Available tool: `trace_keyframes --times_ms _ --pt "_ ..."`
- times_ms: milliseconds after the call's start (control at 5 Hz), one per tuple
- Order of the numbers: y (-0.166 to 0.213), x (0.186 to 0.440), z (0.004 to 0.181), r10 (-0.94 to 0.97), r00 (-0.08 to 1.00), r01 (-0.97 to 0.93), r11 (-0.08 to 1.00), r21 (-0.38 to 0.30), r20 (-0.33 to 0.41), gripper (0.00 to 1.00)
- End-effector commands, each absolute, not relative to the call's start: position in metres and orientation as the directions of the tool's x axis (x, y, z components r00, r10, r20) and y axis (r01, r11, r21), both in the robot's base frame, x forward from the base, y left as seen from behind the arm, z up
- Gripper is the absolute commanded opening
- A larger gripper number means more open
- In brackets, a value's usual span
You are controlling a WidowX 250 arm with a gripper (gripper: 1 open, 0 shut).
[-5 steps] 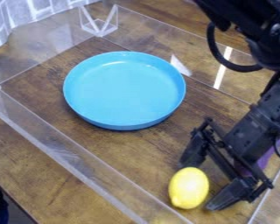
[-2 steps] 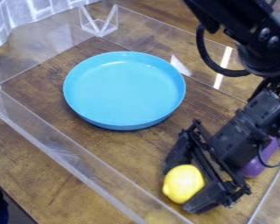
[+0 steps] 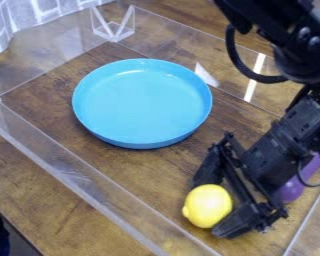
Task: Put the lemon on the blue tray
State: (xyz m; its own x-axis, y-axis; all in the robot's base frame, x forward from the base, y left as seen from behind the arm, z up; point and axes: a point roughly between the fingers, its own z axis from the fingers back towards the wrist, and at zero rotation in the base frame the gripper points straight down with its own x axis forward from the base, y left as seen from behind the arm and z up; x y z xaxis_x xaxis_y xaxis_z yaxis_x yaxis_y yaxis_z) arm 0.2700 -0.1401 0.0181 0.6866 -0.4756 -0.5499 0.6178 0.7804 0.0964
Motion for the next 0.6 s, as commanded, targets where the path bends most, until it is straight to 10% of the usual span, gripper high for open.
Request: trace_keyframes --times_ms 0,400 --pt "-0.1412 0.284 0.0372 -0.468 0.73 0.591 0.798 0.115 -0.498 1.0" --pt "-0.1489 0.2928 0.0313 -0.477 0.715 0.609 0.784 0.119 -0.512 1.0"
